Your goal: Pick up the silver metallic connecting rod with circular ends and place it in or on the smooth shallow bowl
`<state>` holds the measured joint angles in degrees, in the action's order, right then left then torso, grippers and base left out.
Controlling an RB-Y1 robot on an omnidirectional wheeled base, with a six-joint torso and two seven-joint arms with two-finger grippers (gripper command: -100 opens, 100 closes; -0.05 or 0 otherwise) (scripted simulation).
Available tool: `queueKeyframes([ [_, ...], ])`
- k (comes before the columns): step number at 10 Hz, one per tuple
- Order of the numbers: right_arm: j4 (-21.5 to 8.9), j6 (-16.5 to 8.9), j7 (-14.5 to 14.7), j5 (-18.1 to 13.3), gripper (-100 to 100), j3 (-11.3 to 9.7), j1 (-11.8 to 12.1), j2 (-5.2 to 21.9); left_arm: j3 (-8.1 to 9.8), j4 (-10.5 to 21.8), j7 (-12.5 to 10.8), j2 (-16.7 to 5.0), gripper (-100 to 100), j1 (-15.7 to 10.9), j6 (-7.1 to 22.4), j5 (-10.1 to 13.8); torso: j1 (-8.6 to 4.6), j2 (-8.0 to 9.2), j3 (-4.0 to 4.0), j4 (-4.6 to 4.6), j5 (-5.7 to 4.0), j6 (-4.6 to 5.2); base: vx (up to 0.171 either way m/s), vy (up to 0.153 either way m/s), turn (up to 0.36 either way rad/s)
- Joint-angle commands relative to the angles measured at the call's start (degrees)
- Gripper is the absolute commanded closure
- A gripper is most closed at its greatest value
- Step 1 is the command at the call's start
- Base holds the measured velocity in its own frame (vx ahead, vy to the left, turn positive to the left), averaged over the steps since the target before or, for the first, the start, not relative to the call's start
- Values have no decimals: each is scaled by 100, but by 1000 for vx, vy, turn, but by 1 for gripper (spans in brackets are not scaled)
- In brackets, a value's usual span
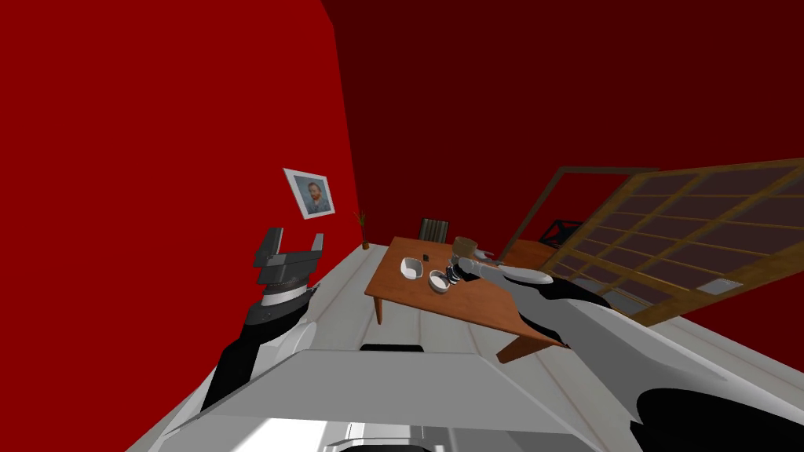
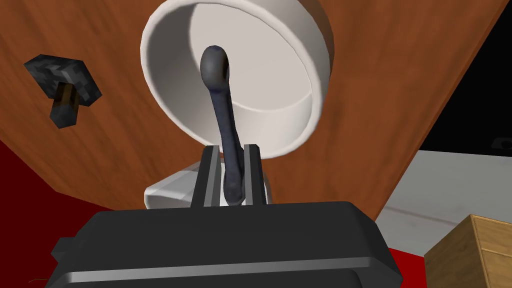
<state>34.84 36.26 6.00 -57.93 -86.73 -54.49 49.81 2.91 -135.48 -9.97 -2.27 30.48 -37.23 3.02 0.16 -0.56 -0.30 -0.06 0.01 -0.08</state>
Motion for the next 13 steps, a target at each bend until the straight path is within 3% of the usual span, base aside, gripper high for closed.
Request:
queueKeyframes([
  [1, 37, 201, -96, -53, 100, 34, -22, 70, 0, 0, 0, 0, 0, 0, 0, 0, 0, 0, 0, 0, 0, 0, 90, 35, 65],
  [3, 83, 409, -212, -149, 100, 59, -72, 178, 0, 0, 0, 0, 0, 0, 0, 0, 2, -6, -3, -1, 0, 0, 91, 26, 70],
  [4, 38, 344, -143, -111, 100, 60, -55, 126, 0, 0, 0, 0, 0, 0, 0, 0, -6, -4, -2, 0, -1, 2, 38, 1, 19],
  [5, 45, 363, -160, -118, -100, 62, -64, 133, 0, 0, 0, 0, 0, 0, 0, 0, -13, 10, 4, -1, -5, 6, 8, 2, 0],
  [9, 44, 360, -158, -117, -100, 63, -65, 132, 0, 0, 0, 0, 0, -1, 0, 0, -18, 31, 17, 5, -7, 7, 0, 0, 0],
  [10, 44, 360, -158, -117, 0, 63, -65, 132, 0, 0, 0, 0, 0, -1, 0, 0, -18, 32, 17, 5, -7, 7, 0, 0, 0],
  [11, 126, 526, -211, -114, -100, 18, -263, 265, 0, 0, 0, 0, 0, -1, 0, 0, -18, 32, 17, 5, -7, 7, -16, 15, -18],
  [13, 120, 581, -228, -113, -100, 3, -329, 310, 0, 0, 0, 0, 0, -1, 0, 0, -8, 42, 23, 8, -4, 7, -29, 19, -13],
])
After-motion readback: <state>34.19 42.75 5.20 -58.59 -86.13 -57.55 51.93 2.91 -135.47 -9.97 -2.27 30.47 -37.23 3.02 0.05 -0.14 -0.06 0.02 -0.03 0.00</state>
